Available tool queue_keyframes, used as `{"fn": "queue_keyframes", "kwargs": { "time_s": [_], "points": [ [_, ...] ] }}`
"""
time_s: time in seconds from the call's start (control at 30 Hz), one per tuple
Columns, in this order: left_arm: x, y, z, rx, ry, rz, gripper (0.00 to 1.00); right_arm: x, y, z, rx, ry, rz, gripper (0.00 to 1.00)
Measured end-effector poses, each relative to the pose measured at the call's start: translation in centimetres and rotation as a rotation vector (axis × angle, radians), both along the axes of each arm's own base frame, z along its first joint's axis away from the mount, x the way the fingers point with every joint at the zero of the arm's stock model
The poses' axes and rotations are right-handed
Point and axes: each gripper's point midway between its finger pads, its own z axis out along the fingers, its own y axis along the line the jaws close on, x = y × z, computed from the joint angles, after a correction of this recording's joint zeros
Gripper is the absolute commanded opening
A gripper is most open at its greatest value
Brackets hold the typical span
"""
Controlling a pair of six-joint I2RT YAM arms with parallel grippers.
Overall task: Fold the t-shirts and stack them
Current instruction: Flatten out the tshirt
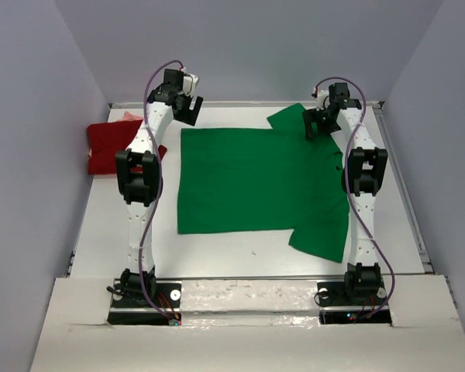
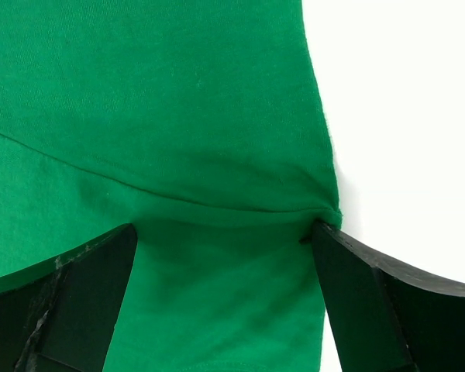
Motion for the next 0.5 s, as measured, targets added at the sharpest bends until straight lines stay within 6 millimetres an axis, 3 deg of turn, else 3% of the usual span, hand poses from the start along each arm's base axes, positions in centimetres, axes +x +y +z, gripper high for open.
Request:
{"fn": "queue_keyframes", "kwargs": {
  "time_s": [0.17, 0.27, 0.37, 0.5],
  "points": [
    [-0.9, 0.9, 5.1, 0.014, -0.087, 0.033, 0.99, 1.6, 0.6, 0.5, 0.031, -0.065, 0.011, 1.0],
    [-1.4, 1.3, 6.9, 0.021, -0.114, 0.047, 0.99, 3.0, 0.9, 1.4, 0.053, -0.121, 0.012, 1.0],
    [-2.3, 1.7, 7.2, 0.03, -0.115, 0.06, 0.99, 4.2, 1.2, 2.5, 0.067, -0.18, 0.015, 1.0],
    [-4.2, 2.3, 5.4, 0.045, -0.06, 0.079, 0.99, 4.6, 1.3, 3.2, 0.069, -0.208, 0.021, 1.0]
  ]
}}
